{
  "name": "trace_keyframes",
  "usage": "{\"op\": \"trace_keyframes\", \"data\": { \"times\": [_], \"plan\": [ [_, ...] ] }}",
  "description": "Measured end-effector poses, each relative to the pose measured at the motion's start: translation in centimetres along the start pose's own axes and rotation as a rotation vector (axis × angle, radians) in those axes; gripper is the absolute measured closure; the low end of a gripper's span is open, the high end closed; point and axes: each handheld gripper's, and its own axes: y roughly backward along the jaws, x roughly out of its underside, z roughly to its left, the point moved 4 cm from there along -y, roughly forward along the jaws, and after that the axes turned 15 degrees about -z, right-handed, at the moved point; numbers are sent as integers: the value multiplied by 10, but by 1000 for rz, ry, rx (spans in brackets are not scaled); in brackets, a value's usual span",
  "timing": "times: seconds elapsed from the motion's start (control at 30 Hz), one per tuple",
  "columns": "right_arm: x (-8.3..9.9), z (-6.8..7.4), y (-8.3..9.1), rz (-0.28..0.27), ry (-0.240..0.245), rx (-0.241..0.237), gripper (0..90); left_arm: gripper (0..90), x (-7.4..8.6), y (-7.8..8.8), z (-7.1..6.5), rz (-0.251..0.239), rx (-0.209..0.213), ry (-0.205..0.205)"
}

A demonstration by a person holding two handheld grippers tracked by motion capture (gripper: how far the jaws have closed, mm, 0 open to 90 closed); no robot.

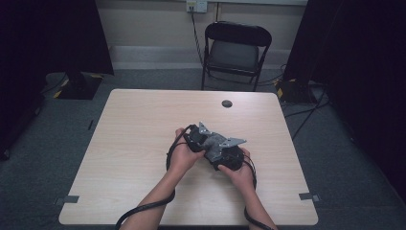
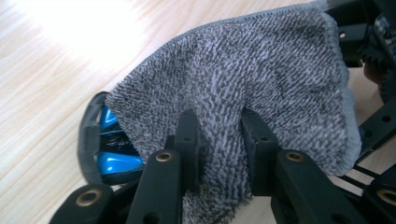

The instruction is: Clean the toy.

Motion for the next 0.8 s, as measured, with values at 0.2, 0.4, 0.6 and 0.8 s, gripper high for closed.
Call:
{"op": "trace_keyframes", "data": {
  "times": [0.2, 0.4, 0.6, 0.8],
  "plan": [
    [0, 0, 0, 0, 0, 0, 235, 711, 5, -8, -3, 21, 6, -15],
    [0, 0, 0, 0, 0, 0, 235, 712, 7, -9, -4, 21, 7, -25],
    [0, 0, 0, 0, 1, -1, 235, 713, 7, -8, -2, 26, 9, -25],
    [0, 0, 0, 1, 1, 0, 235, 713, 6, -7, 2, 25, -3, -25]
  ]
}}
